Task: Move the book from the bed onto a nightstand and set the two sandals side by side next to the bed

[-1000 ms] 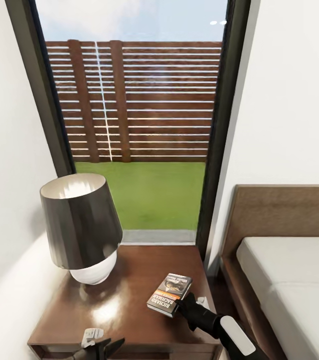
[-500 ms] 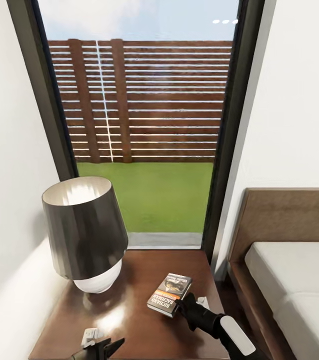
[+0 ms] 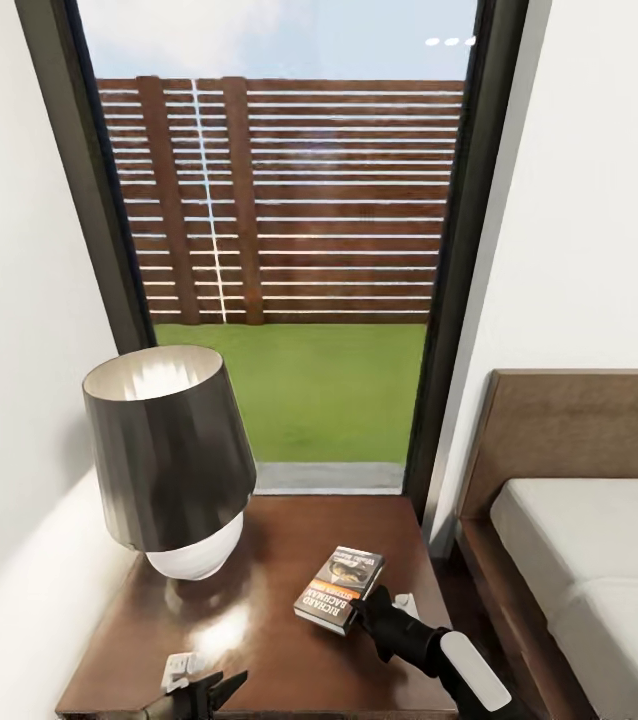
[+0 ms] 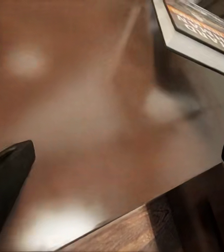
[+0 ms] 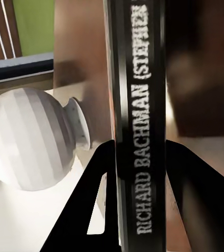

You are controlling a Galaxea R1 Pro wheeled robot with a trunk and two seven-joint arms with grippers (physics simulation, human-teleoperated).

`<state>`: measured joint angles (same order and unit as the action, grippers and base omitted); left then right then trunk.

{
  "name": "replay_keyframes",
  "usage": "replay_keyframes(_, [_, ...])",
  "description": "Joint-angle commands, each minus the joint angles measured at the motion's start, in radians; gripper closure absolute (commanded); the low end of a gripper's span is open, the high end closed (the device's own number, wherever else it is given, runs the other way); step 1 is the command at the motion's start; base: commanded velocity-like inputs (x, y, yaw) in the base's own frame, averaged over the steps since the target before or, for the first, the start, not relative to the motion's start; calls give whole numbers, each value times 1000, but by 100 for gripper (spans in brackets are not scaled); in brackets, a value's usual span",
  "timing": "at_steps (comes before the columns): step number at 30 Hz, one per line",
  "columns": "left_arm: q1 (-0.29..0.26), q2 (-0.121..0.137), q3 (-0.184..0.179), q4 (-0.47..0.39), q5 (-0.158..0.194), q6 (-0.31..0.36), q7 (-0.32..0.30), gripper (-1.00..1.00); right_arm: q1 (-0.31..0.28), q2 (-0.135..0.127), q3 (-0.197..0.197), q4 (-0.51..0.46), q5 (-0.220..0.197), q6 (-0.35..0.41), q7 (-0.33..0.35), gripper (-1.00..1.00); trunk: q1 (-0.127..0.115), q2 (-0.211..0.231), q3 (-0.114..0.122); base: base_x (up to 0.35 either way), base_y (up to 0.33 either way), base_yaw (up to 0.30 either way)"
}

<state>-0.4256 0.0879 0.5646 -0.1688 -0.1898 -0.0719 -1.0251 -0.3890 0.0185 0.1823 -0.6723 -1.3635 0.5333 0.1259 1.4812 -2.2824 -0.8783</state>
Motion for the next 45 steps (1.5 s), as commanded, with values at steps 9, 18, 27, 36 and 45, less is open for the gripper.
replay_keyframes(9, [0,0,-11,2,-19,3,-1,-100,-1,0,0,0,-3,2,5,100,0,-1,-1,0,0,0])
replay_keyframes(18, [0,0,-10,2,-19,3,-2,-100,-1,0,0,0,-3,2,5,100,0,-1,-1,0,0,0])
replay_keyframes(27, [-1,16,-9,-14,-18,9,-145,-100,-1,0,0,0,-3,2,5,100,0,-1,-1,0,0,0])
replay_keyframes(36, [-1,30,-17,-346,-19,337,-415,-100,-1,-1,0,0,-3,2,5,100,0,-1,-1,0,0,0])
replay_keyframes(45, [-10,-26,-45,-624,-21,580,-421,-100,-1,-1,0,0,-3,2,5,100,0,-1,-1,0,0,0])
